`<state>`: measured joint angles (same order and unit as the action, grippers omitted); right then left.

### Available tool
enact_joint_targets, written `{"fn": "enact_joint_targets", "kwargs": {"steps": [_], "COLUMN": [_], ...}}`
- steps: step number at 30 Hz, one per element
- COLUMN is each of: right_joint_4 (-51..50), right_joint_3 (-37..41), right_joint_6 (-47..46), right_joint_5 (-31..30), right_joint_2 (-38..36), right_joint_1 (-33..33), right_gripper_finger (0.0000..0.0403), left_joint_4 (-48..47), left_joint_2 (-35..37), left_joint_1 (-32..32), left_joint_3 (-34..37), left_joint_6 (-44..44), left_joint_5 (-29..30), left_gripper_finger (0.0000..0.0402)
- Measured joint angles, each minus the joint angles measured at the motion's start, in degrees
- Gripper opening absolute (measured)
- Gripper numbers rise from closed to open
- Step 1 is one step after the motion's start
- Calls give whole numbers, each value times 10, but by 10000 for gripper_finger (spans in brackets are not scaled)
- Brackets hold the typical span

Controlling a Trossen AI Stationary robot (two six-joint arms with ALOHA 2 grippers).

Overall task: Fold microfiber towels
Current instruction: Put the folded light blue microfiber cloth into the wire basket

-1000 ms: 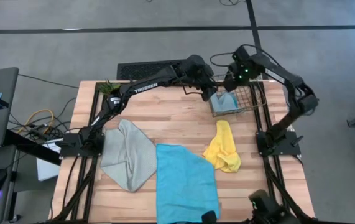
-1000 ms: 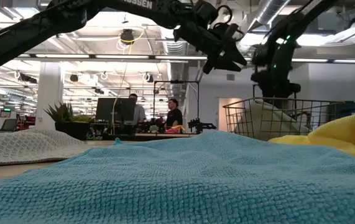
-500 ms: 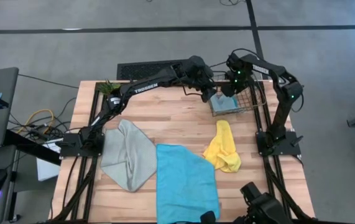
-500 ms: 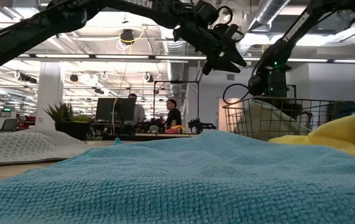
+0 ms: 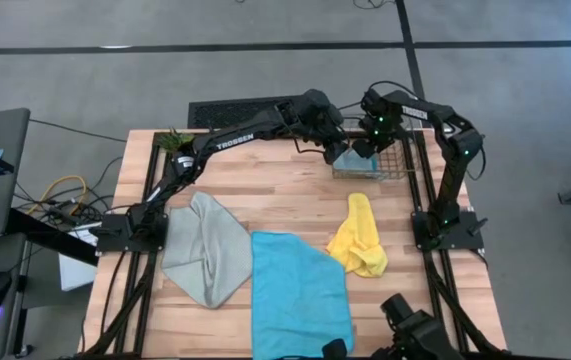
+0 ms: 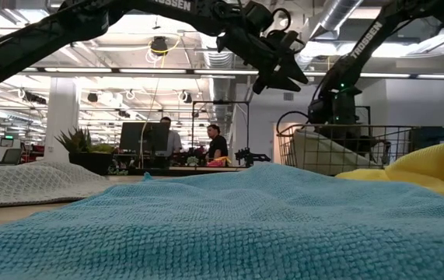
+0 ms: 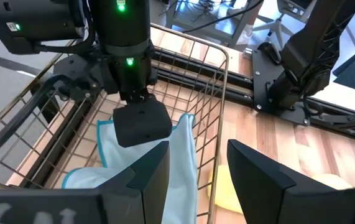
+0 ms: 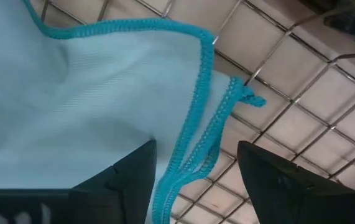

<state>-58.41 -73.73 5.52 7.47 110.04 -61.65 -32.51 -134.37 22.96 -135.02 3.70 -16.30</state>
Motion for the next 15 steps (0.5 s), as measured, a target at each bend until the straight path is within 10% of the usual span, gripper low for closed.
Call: {"fn": "enact_joint_targets", "kwargs": {"steps": [15], "right_joint_4": [6], "right_joint_3": [0], "right_joint_6": [-2], "right_joint_5": [2], "right_joint_2": [0], "right_joint_1": [29], "right_gripper_finger": [215], "left_joint_4": [2], "left_joint_2": [-1], "left_joint_1": [0], "left_joint_3": [0], "left_joint_6": [0], "left_joint_5": [1], "left_gripper_finger": [153]}}
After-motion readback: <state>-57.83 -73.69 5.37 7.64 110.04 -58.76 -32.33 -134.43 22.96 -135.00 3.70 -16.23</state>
